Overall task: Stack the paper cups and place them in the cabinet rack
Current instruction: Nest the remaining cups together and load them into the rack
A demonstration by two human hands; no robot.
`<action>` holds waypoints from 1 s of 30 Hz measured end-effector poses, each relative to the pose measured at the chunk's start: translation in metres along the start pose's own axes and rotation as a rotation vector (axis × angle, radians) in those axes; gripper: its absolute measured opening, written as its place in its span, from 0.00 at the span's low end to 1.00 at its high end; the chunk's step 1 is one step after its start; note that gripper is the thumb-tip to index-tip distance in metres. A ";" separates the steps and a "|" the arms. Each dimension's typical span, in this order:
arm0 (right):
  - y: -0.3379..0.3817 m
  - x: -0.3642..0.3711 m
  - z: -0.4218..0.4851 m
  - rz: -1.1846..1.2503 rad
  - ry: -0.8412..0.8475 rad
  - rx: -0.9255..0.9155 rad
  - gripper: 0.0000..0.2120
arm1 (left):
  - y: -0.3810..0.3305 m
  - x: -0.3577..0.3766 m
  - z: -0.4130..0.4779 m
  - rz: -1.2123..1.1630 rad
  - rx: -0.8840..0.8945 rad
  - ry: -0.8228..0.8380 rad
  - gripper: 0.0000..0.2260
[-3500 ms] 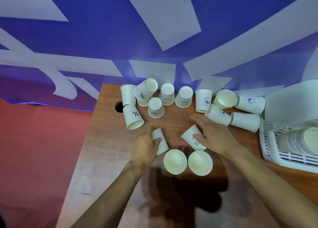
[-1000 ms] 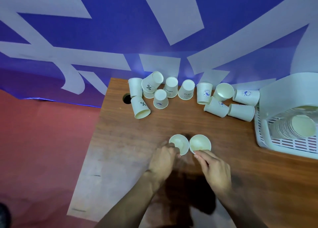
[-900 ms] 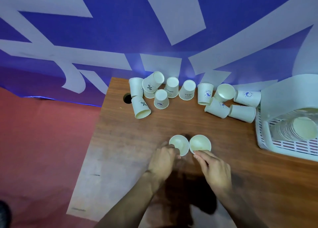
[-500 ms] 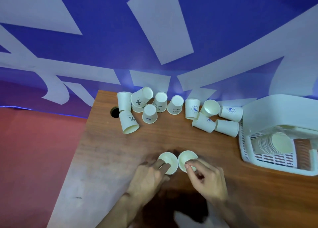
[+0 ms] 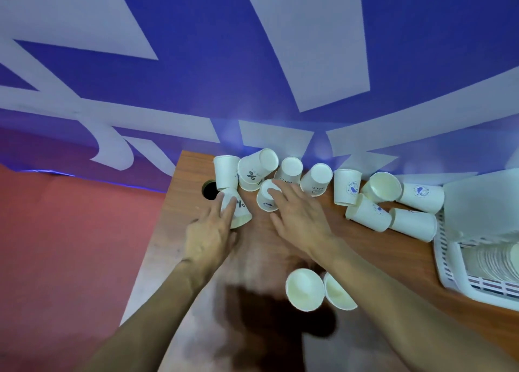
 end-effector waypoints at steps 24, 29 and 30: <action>-0.038 0.028 -0.056 0.067 0.375 0.084 0.32 | -0.045 -0.026 -0.065 -0.183 0.190 -0.200 0.22; -0.035 0.017 -0.059 0.092 0.337 0.071 0.15 | -0.042 -0.006 -0.063 -0.094 0.218 -0.140 0.08; -0.037 0.004 -0.060 0.098 0.279 0.088 0.12 | -0.044 -0.009 -0.061 -0.093 0.221 -0.157 0.06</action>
Point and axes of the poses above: each hand's wrist, its own z-axis towards the middle knuckle, its own x-axis out of the palm, y = z × x, the point moved 10 cm from there along z, towards the middle knuckle, and after that the axes turned 12 degrees about -y, right-handed, at the moved point
